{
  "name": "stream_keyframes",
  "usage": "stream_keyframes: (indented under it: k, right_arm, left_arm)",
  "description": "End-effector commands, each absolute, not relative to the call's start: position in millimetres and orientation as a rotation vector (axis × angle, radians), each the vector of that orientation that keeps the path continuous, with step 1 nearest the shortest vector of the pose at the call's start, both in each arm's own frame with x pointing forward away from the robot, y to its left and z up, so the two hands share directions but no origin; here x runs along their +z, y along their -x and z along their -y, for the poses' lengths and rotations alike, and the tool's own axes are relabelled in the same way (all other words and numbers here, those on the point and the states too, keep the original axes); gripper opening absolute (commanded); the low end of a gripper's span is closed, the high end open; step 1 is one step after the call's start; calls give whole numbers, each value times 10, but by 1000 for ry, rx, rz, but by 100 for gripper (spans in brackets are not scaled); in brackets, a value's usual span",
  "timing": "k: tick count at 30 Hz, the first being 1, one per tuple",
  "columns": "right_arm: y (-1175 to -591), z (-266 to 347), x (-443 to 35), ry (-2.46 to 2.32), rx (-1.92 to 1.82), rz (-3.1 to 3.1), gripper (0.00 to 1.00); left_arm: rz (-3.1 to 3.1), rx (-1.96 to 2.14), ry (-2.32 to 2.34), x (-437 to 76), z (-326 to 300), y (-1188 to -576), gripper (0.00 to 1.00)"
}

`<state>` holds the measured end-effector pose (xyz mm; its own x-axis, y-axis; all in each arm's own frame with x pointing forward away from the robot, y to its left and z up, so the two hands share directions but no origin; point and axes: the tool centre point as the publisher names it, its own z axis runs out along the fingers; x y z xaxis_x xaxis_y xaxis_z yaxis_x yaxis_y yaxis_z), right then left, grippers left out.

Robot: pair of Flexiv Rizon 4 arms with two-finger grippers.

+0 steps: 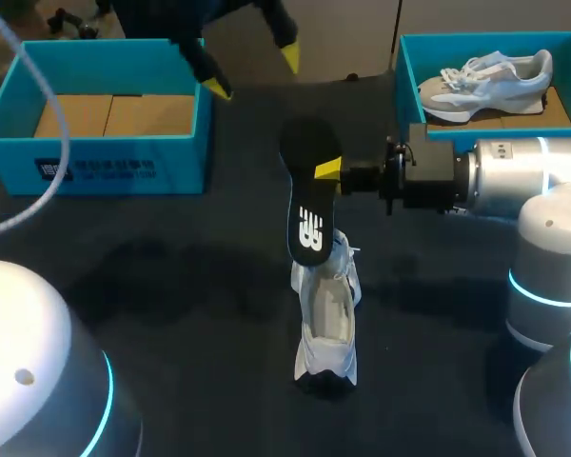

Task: Take the shoe out of the shoebox, open the shoe tongue, remove and reinsert the insole, then place the shoe into the shoebox

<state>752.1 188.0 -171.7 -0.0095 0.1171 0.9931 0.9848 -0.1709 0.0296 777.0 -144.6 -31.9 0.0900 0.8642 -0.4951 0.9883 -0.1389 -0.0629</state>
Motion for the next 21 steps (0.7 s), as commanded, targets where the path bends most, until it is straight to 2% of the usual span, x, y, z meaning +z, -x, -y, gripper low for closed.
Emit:
stream_keyframes:
  k: [1, 21]
  right_arm:
    - [-7521, -1903, -1727, 1417, -1296, 1223, 0]
    - [-7521, -1903, -1727, 1417, -1296, 1223, 0]
  left_arm:
    - [-1583, -841, -1749, -390, 1276, -7679, 100]
    - [-1368, -1019, -1516, -663, 1187, -7706, 100]
